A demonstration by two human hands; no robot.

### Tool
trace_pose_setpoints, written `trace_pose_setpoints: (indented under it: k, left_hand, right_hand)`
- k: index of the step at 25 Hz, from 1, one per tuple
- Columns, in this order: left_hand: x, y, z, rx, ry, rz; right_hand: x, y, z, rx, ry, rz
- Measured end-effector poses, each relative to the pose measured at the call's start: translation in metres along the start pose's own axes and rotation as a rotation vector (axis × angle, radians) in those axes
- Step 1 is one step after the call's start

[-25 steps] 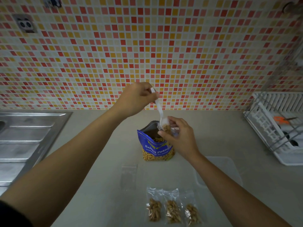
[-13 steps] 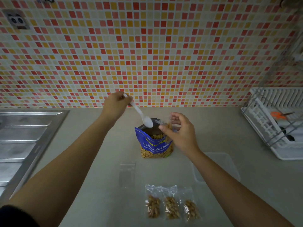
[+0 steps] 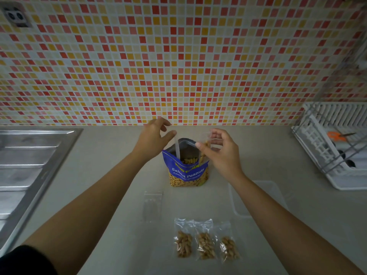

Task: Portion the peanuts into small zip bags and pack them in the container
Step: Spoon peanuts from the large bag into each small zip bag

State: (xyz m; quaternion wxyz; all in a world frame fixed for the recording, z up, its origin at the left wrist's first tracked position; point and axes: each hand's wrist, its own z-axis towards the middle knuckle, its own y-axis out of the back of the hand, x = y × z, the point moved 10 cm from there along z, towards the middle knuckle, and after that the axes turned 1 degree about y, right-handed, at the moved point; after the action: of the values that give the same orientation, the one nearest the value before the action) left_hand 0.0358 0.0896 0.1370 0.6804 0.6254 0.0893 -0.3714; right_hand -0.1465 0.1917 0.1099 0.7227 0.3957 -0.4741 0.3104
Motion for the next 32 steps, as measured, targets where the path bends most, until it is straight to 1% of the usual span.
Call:
trace_pose_setpoints:
  k: [1,2,4,6,9,12,14,16,20,23,26,29,31,32]
  left_hand:
    - [-0.008,0.005,-0.008,-0.023,-0.05,-0.057]
    - [-0.019,0.004,-0.018,0.001,-0.114,-0.101]
    - [-0.038,-0.011,-0.04,0.108,-0.212,-0.14]
    - [-0.042,-0.023,-0.052,0.16,-0.203,-0.16]
    - [-0.038,-0.025,-0.052,0.101,-0.142,-0.189]
    - [-0.039,-0.018,-0.054,0.016,-0.141,-0.197]
    - [-0.042,-0.014,-0.059,-0.012,-0.13,-0.216]
    - [-0.041,-0.013,-0.062,-0.014,-0.083,-0.279]
    - [-0.019,-0.017,-0.076,0.064,0.129,-0.543]
    - [-0.001,-0.017,-0.107,0.106,0.234,-0.677]
    - [0.029,-0.022,-0.15,0.135,0.311,-0.678]
    - [0.071,-0.041,-0.193,0.229,0.415,-0.585]
    - [0.102,-0.061,-0.221,0.315,0.483,-0.502]
    - [0.117,-0.07,-0.233,0.348,0.513,-0.46]
  right_hand:
    - [0.002,0.0,0.001,-0.007,-0.005,0.018]
    - [0.005,0.0,0.002,-0.014,-0.008,0.038]
    - [0.012,0.0,0.006,-0.036,-0.004,0.086]
    - [0.022,0.0,0.008,-0.048,0.002,0.113]
    - [0.032,0.002,0.01,-0.049,0.011,0.144]
    - [0.035,0.003,0.011,-0.041,0.001,0.198]
    - [0.038,0.003,0.011,-0.013,-0.001,0.217]
    - [0.039,0.002,0.009,0.058,-0.009,0.224]
    - [0.029,-0.01,0.005,0.254,-0.091,0.258]
    - [0.025,-0.025,-0.014,0.355,-0.07,0.273]
    - [0.014,-0.046,-0.05,0.4,-0.074,0.273]
    - [-0.022,-0.07,-0.092,0.419,-0.184,0.246]
    - [-0.061,-0.089,-0.118,0.442,-0.291,0.125]
    - [-0.08,-0.097,-0.128,0.453,-0.333,0.016]
